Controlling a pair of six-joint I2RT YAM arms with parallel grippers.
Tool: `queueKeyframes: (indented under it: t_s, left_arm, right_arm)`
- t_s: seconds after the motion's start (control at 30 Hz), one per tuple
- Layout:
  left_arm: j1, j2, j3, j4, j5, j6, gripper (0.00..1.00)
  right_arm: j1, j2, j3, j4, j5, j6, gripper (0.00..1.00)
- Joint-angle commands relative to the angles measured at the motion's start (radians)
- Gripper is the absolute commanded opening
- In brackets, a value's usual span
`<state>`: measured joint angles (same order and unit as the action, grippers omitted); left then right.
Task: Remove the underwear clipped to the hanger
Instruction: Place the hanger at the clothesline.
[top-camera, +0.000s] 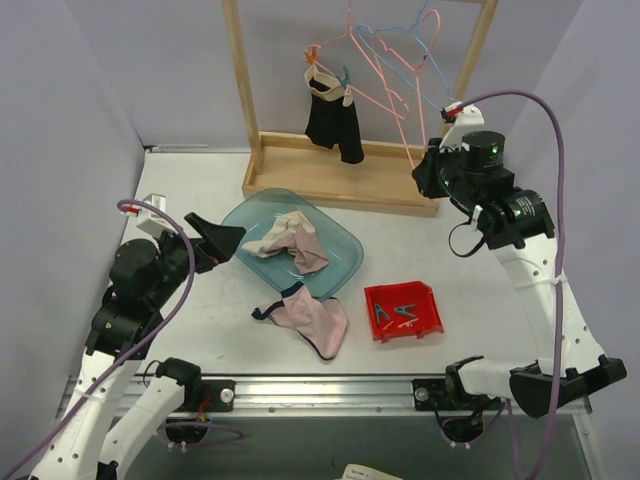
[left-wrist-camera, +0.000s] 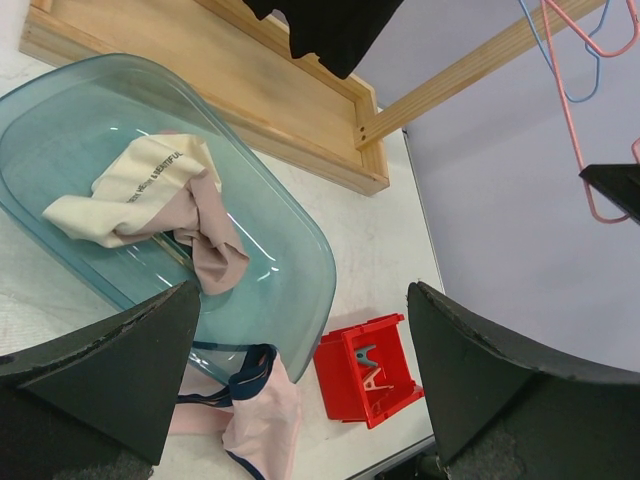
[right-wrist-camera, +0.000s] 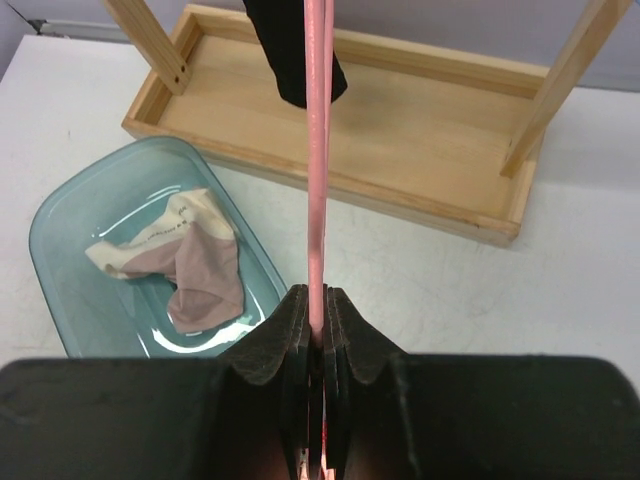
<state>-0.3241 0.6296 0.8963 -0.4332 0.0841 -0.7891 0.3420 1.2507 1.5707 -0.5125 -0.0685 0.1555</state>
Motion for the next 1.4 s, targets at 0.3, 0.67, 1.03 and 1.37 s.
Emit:
queueKeyframes:
  t_s: [0.3,0.67,1.03,1.37]
  left_arm:
    - [0.010,-0.011,0.027,0.039,0.000,0.013,0.94]
    - [0.013,-0.011,0.041,0.022,-0.006,0.024,0.94]
    - [0.014,-0.010,0.049,0.021,0.003,0.014,0.94]
    - [0.014,-0.001,0.049,0.024,0.006,0.013,0.94]
  right_arm:
    - [-0.023,0.280,0.328,0.023,-0.014,-0.054,0.00]
    - [-0.129,0.476,0.630,-0.076,-0.209,-0.036,0.00]
    - [-0.179,0.538,0.687,-0.173,-0.410,-0.028,0.00]
    - [-0.179,0.621,0.816,-0.239,-0.338,-0.019,0.00]
